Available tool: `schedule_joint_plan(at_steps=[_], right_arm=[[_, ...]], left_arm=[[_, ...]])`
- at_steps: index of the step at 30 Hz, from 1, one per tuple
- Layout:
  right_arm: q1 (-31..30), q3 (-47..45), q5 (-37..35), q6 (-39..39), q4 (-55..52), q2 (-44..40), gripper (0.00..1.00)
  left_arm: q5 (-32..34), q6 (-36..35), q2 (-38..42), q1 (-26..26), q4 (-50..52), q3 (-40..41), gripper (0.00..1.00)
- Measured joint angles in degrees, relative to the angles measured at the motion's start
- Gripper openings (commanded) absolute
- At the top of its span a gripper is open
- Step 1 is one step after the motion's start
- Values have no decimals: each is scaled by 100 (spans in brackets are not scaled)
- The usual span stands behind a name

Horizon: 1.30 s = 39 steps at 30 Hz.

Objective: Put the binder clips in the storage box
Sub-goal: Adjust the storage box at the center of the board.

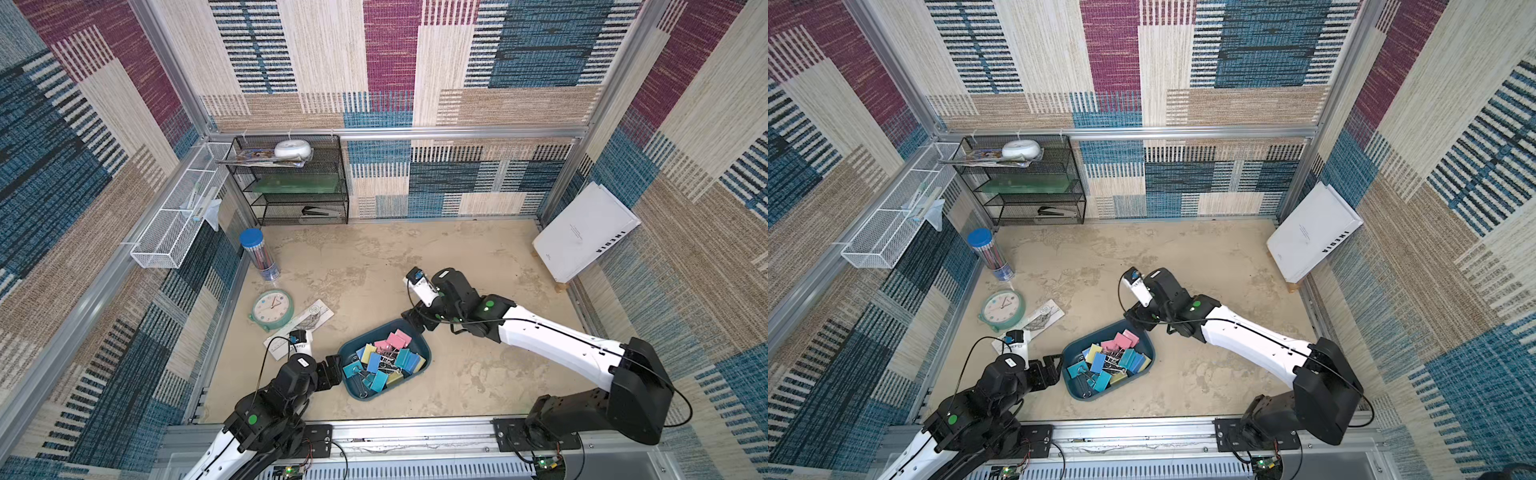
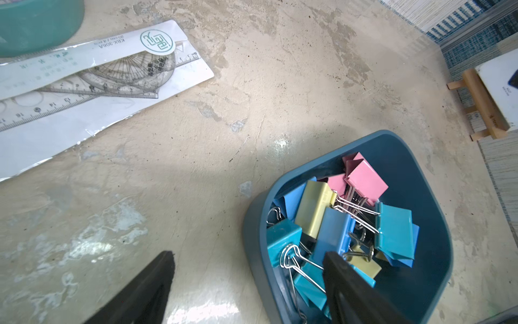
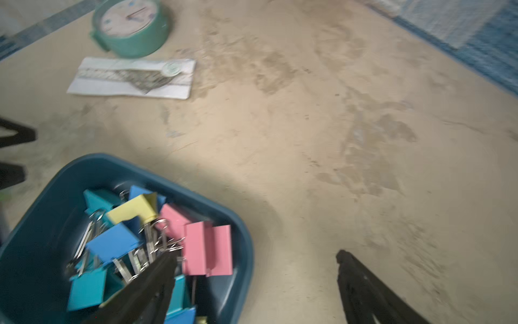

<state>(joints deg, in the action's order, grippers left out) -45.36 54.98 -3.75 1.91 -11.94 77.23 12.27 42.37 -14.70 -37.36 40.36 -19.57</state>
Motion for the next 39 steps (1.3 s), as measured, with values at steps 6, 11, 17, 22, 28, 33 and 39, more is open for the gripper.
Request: schedule_joint_plan(at_steps=[6,11,17,22,28,33,39], right_arm=[[754,-330,-487,450,455,-313,92],[1405,-673,-243,935,704,-225,82],[1482,-1241,1373,994,1224,-116,67],[874,-1515,2100,933,1279,140,68],[407,-1851,2321,1091,1335,114,64],[330,-2035,2159,1309,1357,111,46],[151,-2216,1982,1606,1362,74,32]], left_arm=[[186,-195,-1051,0,-380,-520,87],[444,-437,-1808,0,-623,-1097,86],[621,-660,-2291,2,-879,-1443,86],[745,-778,-2417,48,-920,-1624,86],[748,-977,-2741,184,-1071,-1794,86],[715,-1093,-2828,289,-1185,-1786,86],[595,-1191,-2684,463,-1196,-1696,87]])
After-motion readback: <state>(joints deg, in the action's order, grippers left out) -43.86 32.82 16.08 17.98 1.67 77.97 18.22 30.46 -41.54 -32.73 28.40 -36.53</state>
